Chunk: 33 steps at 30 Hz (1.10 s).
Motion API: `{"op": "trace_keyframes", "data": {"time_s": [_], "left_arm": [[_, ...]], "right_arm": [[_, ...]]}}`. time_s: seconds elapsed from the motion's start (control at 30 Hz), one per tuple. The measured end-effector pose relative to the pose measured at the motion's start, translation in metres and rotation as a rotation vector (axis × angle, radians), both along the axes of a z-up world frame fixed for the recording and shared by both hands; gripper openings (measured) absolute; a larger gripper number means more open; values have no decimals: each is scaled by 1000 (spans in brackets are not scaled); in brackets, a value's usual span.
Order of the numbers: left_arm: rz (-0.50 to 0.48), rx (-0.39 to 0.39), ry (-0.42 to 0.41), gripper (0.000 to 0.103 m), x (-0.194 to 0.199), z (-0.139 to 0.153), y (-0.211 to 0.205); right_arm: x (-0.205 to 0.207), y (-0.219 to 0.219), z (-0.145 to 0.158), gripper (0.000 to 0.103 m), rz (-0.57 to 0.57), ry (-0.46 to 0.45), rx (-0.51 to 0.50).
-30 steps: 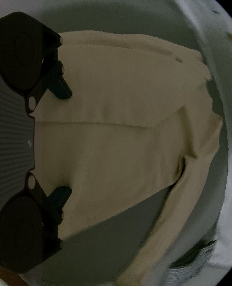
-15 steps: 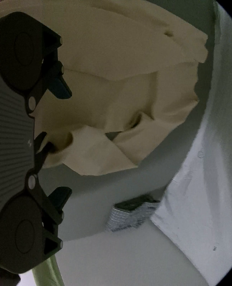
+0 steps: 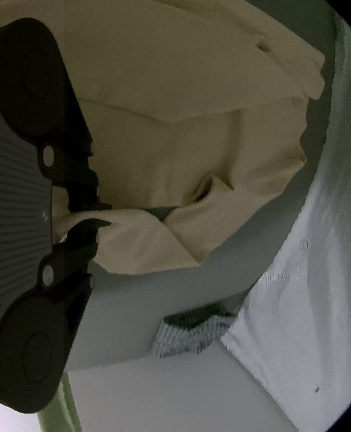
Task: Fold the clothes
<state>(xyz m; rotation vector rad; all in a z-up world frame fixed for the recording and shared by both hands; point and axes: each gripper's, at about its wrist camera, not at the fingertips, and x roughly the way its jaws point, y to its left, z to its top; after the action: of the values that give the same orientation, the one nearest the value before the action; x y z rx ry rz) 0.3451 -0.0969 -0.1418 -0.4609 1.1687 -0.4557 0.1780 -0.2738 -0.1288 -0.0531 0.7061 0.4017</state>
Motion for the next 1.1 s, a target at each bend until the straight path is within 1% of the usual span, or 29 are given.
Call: {"op": "trace_keyframes", "data": {"time_s": [0.03,0.07,0.13,0.2,0.23,0.3,0.33,0.37,0.4,0.43,0.5,0.53,0.6,0.67,0.73,0.77,0.8,0.83,0.87,0.93,1.0,1.03,1.1], "left_arm": [[-7,22,-16,2,2,3,2],[-17,35,-20,2,5,5,5],[-21,25,-22,2,12,10,15],[-22,12,-52,2,21,20,25],[-17,1,-62,2,28,24,31],[-1,-24,-73,2,41,31,40],[4,-35,-81,2,47,35,43],[4,-47,-96,2,54,40,44],[-2,-63,-118,2,62,47,44],[-8,-77,-143,2,70,55,44],[-6,-104,-204,2,84,81,49],[11,-130,-248,2,87,99,60],[54,-191,-347,2,88,138,88],[136,-261,-458,2,77,171,136],[230,-271,-538,2,60,187,189],[286,-248,-566,2,52,188,215],[335,-212,-577,2,45,185,236],[392,-165,-571,2,40,177,258],[445,-130,-547,2,38,165,279],[552,-108,-459,2,36,136,315],[625,-109,-385,2,35,111,343],[646,-109,-359,2,35,105,351],[644,-111,-362,2,33,106,361]], "right_arm": [[0,-4,-5,48,-47,31,0],[2,-6,-10,51,-97,68,-15],[2,-10,-15,51,-178,116,-18],[-6,-11,-13,51,-276,147,-8],[-10,-8,-14,51,-304,172,-12],[-8,1,-30,48,-303,248,-43],[-10,7,-36,42,-294,252,-61],[-13,13,-39,24,-285,231,-79],[-15,18,-38,17,-285,223,-96],[-16,24,-34,3,-290,225,-112],[-18,36,-26,2,-301,227,-145],[-19,44,-19,1,-289,209,-186],[-23,65,1,1,-240,146,-304],[-33,95,25,1,-148,51,-442],[-48,129,39,1,-47,-20,-569],[-53,143,39,2,-3,-31,-602],[-56,154,37,2,31,-29,-607],[-59,162,34,2,51,-15,-591],[-61,169,28,2,63,9,-569],[-62,179,16,2,73,54,-538],[-64,186,8,2,79,83,-517],[-67,187,10,2,75,80,-511],[-65,181,17,2,50,79,-472]]}}
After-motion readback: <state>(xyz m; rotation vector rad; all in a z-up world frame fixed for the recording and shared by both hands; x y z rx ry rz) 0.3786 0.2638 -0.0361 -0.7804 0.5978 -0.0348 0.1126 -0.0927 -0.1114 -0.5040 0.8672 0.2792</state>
